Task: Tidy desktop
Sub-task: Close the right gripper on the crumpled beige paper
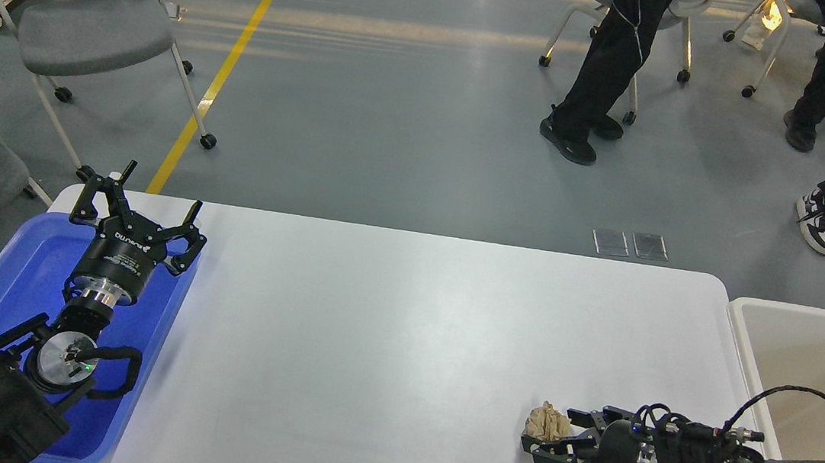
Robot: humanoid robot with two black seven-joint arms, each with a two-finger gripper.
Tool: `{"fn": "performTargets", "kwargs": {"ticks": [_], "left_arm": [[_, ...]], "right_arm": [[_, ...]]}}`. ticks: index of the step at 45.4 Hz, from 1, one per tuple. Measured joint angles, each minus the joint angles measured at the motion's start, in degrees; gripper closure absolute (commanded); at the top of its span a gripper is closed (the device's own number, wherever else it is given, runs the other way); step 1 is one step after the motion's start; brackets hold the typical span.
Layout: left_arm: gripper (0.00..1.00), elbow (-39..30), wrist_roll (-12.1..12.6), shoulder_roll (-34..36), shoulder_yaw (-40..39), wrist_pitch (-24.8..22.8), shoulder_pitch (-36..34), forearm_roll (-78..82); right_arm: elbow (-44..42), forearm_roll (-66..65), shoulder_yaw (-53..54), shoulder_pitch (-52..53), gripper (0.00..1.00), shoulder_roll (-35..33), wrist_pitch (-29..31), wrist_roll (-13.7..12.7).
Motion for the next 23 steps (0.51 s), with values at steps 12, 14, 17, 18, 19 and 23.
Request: {"fn": "performTargets", "kwargs": {"ticks": [12, 14, 17, 18, 19, 23], "left_arm": [[0.0, 0.0, 0.0, 0.0, 0.0, 0.0, 0.0, 0.0], [0.0, 0.0, 0.0, 0.0, 0.0, 0.0, 0.0, 0.0], [0.0, 0.0, 0.0, 0.0, 0.0, 0.0, 0.0, 0.0], [0.0, 0.0, 0.0, 0.0, 0.0, 0.0, 0.0, 0.0], [0.0, 0.0, 0.0, 0.0, 0.0, 0.0, 0.0, 0.0], [0.0, 0.0, 0.0, 0.0, 0.0, 0.0, 0.0, 0.0]], "right_arm": [[-1.0, -1.2, -0.1, -0.6, 0.81, 1.0, -1.0, 0.3], [-1.1, -1.3, -0.1, -0.6, 0.89, 1.1, -1.1, 0.4], [-1.3, -1.4, -0.1, -0.6, 1.0, 1.2, -1.2, 0.4], [-1.4, -1.4, -0.1, -0.6, 1.0, 1.2, -1.2, 0.4], [-1.4, -1.4, -0.1, -0.6, 1.0, 1.2, -1.2, 0.4], [-1.5, -1.5, -0.1, -0.5, 1.0, 1.2, -1.3, 0.5]]}}
